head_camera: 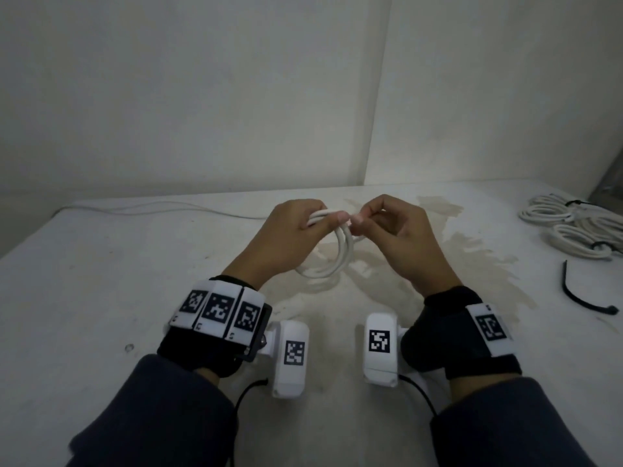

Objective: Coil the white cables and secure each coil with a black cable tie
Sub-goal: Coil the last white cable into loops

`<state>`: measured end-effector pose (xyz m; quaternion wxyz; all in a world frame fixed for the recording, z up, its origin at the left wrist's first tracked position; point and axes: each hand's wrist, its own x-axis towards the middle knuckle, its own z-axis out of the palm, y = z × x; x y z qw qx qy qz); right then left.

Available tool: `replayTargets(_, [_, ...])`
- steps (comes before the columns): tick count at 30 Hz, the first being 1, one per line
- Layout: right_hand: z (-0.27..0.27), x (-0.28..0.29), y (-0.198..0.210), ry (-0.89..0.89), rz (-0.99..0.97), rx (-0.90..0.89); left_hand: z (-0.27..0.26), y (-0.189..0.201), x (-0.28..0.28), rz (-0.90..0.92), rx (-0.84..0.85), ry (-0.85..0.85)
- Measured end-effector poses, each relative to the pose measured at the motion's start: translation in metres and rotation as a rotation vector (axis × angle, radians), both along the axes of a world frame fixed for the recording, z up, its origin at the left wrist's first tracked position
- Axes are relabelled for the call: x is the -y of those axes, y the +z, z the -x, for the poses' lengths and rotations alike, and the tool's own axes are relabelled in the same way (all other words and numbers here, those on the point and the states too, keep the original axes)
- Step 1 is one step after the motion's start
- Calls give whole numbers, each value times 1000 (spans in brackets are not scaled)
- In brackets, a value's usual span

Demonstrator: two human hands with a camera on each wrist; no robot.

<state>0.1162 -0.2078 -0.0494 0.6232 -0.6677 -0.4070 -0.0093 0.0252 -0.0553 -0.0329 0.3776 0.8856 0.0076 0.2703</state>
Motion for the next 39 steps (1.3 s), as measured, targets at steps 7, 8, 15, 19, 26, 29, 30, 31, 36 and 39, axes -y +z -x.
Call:
replayTargets(7, [10, -11, 3, 60, -30, -226, -5, -2, 2, 258, 120, 66])
replayTargets(8, [10, -12, 3, 92, -38, -302, -6, -3, 3, 279, 123, 71])
replayTargets(15, [14, -15, 0, 411, -276, -856, -9, -10, 7, 446, 151, 148])
replayTargets(19, [21, -19, 1, 467, -214, -885, -12, -13, 9, 494, 188, 217])
replayTargets(26, [18, -21, -4, 578, -215, -950, -15, -15, 21, 729, 146, 216])
replayTargets(29, [13, -18, -5, 636, -207, -966, -13, -9, 23, 861, 54, 124])
replayTargets(30, [13, -18, -4, 635, -195, -969, -12, -8, 23, 881, 21, 82])
replayTargets(31, [13, -19, -3, 630, -183, -974, -11, -7, 22, 884, -5, 47])
replayTargets(36, [16, -24, -1, 516, -169, -988, -9, -3, 23, 743, -55, 44])
replayTargets(39, [19, -25, 0, 345, -187, -959, -10, -4, 27, 691, -74, 58])
